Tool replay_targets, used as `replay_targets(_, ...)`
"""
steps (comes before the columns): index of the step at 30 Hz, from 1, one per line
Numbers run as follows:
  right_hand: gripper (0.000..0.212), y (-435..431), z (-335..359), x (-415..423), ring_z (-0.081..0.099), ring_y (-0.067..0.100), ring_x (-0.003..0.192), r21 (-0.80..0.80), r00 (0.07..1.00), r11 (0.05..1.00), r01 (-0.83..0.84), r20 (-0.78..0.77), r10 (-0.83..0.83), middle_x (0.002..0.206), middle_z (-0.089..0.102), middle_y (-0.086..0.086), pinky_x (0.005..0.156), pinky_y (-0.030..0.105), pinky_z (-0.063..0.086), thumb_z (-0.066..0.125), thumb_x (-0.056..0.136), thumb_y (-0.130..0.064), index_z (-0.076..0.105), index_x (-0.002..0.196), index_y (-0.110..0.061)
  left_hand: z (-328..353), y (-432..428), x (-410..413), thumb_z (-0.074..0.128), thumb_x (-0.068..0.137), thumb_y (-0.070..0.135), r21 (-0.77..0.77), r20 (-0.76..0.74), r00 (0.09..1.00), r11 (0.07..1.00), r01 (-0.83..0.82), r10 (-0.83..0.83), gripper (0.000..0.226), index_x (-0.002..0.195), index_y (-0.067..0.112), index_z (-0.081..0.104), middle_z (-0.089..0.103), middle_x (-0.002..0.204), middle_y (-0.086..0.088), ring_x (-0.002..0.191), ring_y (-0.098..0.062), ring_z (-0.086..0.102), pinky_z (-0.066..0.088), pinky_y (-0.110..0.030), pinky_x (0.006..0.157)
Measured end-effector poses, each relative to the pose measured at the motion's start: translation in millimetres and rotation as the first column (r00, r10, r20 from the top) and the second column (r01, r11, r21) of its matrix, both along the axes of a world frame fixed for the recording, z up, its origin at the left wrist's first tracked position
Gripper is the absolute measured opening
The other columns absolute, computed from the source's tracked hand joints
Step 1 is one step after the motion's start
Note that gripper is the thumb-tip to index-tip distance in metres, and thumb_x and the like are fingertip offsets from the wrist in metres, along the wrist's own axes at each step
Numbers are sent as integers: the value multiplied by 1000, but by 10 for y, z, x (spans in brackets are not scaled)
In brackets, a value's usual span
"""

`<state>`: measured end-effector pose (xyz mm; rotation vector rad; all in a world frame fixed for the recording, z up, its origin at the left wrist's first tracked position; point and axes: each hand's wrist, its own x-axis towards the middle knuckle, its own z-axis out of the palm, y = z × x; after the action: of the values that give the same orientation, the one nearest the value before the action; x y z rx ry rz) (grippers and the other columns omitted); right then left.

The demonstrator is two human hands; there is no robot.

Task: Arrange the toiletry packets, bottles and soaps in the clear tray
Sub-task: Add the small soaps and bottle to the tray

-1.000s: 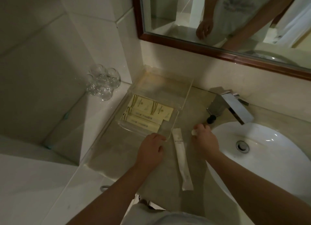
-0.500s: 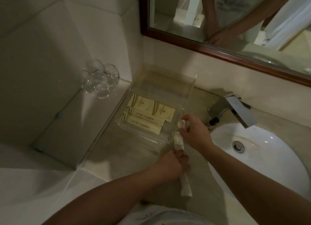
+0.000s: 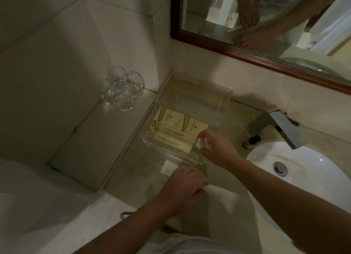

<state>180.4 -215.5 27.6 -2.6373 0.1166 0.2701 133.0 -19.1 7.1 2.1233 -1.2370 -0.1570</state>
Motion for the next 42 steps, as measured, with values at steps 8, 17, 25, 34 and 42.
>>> replay_targets(8,31,27,-58,48,53,16,102,-95,1000,995,-4,-23,2,113,63,-3,79,27,46,75,79,-24,59,107,-26,309,228,966,63,85,22,266,47,978,942,-207,202,19,104,18,61,62,101,-1,97,-20,51,42,-37,83)
replay_targets(17,12,84,-224,-53,50,14,96,-128,993,985,-116,-52,110,102,66,-12,73,29,46,66,83,-31,57,91,-34,209,4,1706,63,84,28,342,8,967,908,-241,254,15,98,24,60,61,95,1,91,-19,54,45,-36,75)
replay_targets(25,10,97,-251,-47,52,15,93,-157,993,981,-116,-7,116,101,68,-13,75,30,47,68,83,-28,63,90,-31,132,-296,1814,64,85,27,391,65,979,897,-205,195,14,98,20,62,61,95,-1,90,-21,53,45,-37,74)
replay_targets(34,14,125,-291,-27,53,19,99,-160,994,982,-104,-33,100,105,67,-14,81,35,48,59,81,-30,63,94,-33,-171,-535,1892,56,88,27,458,162,977,866,-202,142,22,109,24,61,63,107,0,102,-23,51,43,-38,84)
replay_targets(42,40,260,-195,133,53,20,107,-183,998,983,31,66,-19,122,61,-5,89,33,46,58,84,-26,60,124,-27,-180,-190,1702,69,74,5,233,147,893,862,-450,426,31,105,10,66,63,105,-12,97,-32,57,50,-41,83)
